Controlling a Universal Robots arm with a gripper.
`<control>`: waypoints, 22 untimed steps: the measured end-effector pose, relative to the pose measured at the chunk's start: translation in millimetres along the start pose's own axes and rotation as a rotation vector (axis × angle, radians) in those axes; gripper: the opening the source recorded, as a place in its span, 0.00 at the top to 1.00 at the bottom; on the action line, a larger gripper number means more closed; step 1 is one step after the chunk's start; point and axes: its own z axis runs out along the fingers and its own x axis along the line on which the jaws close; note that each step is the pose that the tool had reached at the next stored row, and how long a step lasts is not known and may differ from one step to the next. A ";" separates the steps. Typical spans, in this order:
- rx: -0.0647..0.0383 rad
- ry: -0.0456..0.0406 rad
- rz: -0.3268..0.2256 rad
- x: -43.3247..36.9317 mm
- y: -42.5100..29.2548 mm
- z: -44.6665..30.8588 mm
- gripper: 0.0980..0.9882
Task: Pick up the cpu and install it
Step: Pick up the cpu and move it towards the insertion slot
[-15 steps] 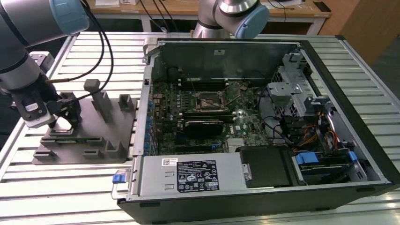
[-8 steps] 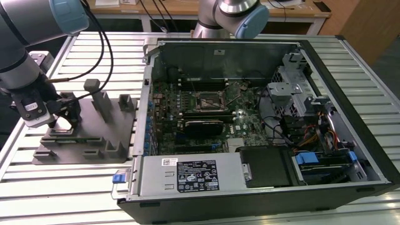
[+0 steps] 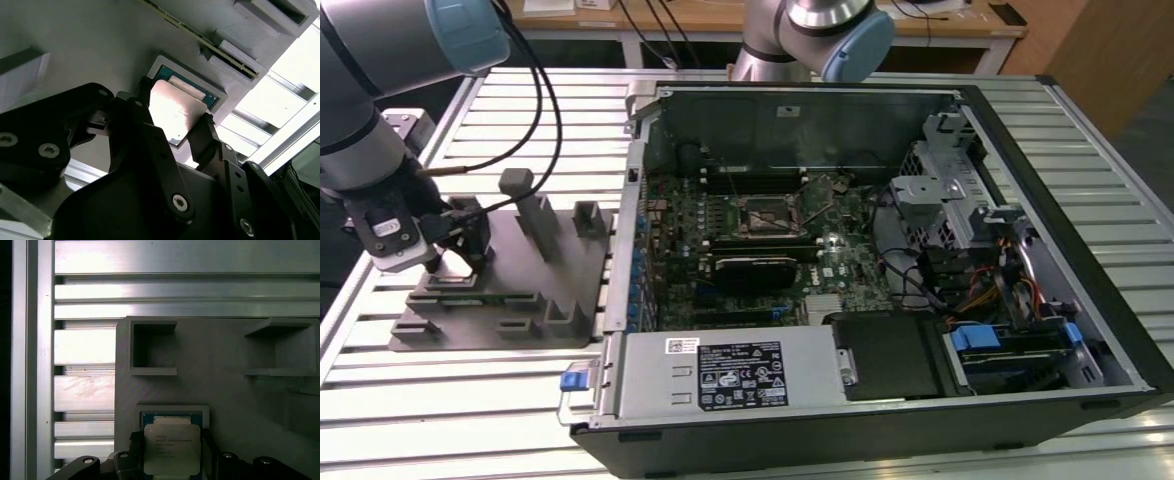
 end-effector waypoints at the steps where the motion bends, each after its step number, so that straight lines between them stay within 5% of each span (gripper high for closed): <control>1: 0.000 0.0000 0.000 0.0 0.0 0.0 0.50; 10: 0.000 0.0001 0.000 0.0 0.1 -1.5 0.50; 22: -0.006 0.0001 0.000 -0.3 0.7 -14.1 0.50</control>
